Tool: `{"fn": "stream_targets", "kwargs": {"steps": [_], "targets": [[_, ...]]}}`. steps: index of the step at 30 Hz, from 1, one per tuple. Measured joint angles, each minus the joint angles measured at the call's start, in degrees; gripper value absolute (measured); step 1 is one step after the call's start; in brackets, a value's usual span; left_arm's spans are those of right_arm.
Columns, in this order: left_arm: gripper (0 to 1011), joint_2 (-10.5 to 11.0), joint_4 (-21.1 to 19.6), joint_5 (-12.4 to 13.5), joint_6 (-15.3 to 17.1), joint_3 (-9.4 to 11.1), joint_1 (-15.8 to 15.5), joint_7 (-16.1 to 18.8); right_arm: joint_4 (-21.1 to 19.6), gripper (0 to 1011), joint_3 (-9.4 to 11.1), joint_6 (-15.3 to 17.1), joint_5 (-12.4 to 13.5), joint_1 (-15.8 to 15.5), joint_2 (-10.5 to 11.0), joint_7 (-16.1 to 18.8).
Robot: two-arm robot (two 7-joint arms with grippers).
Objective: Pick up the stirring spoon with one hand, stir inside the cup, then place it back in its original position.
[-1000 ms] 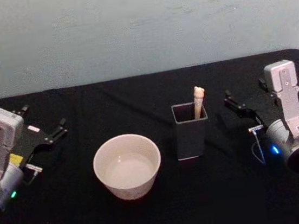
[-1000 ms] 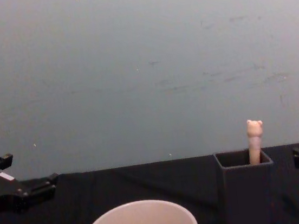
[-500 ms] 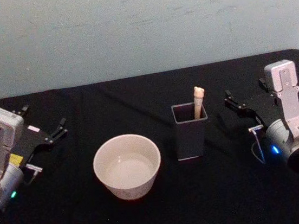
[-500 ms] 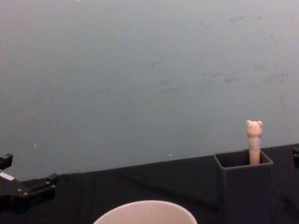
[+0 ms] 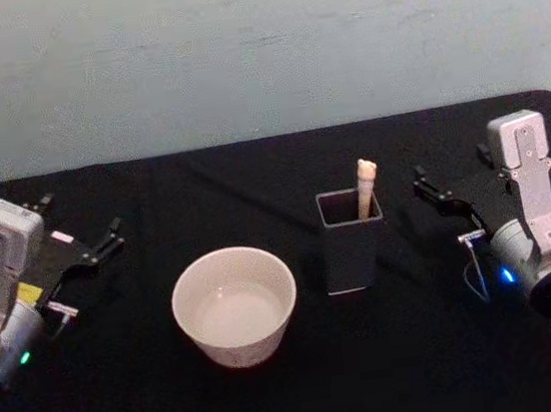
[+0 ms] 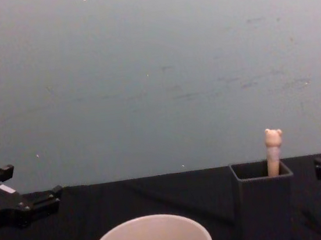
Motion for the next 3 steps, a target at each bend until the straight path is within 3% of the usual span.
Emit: {"fn": "stream_targets", "kwargs": {"steps": [3], "targets": [[1001,0.0,0.0,0.0,0.0,0.0,0.0,0.0,0.0,1002,0.0,0.0,0.0,0.0,0.0,0.0]]}}
